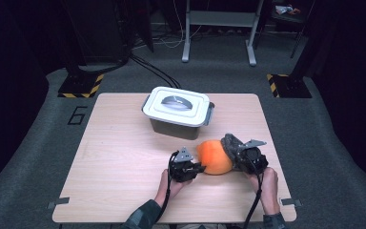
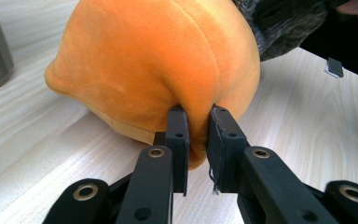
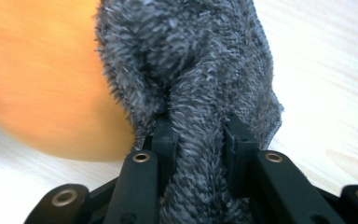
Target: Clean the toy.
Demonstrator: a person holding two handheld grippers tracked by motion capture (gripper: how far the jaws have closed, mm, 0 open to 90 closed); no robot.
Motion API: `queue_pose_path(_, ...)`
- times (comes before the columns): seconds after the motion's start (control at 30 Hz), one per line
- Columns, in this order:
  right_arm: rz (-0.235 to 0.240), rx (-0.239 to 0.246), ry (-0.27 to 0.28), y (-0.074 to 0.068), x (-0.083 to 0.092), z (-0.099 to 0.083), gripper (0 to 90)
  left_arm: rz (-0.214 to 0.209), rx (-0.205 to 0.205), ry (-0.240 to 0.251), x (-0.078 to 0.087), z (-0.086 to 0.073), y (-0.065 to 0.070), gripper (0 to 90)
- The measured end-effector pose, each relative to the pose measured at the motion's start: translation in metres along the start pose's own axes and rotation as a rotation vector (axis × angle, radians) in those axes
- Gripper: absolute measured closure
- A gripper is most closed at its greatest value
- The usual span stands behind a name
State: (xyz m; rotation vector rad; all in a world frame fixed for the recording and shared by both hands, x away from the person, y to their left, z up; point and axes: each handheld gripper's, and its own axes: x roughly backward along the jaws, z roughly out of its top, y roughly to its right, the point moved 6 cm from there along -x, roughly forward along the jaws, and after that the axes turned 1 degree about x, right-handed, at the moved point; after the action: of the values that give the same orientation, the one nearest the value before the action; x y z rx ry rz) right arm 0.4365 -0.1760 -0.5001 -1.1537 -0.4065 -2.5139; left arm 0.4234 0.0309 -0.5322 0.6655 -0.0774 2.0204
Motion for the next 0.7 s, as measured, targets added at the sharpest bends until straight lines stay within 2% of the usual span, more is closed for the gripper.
queue_pose_path(0.07, -0.006, -0.014, -0.012, 0.005, -0.006, -0.004, 70.6, 0.001, 0.009, 0.001, 0.000, 0.000, 0.001, 79.3)
queue_pose_path(0.17, -0.020, -0.022, -0.021, 0.010, -0.014, -0.008, 70.7, 0.004, 0.000, -0.001, 0.000, 0.000, 0.000, 79.3)
queue_pose_path(0.33, -0.006, -0.057, -0.055, 0.016, -0.029, -0.016, 70.7, 0.006, 0.004, -0.003, 0.000, -0.001, 0.000, 79.3)
queue_pose_path(0.47, 0.001, -0.066, -0.071, 0.019, -0.037, -0.019, 70.7, 0.006, 0.010, -0.001, 0.000, -0.001, 0.000, 79.3)
queue_pose_path(0.5, 0.005, -0.068, -0.068, 0.019, -0.036, -0.019, 70.7, 0.007, 0.011, 0.000, 0.000, -0.001, 0.000, 79.2)
queue_pose_path(0.57, -0.019, -0.067, -0.058, 0.021, -0.031, -0.018, 71.1, 0.010, 0.012, 0.000, 0.000, -0.001, 0.000, 79.2)
queue_pose_path(0.7, -0.045, -0.083, -0.001, 0.024, -0.010, -0.013, 71.2, 0.009, 0.010, -0.002, 0.000, -0.001, 0.000, 79.1)
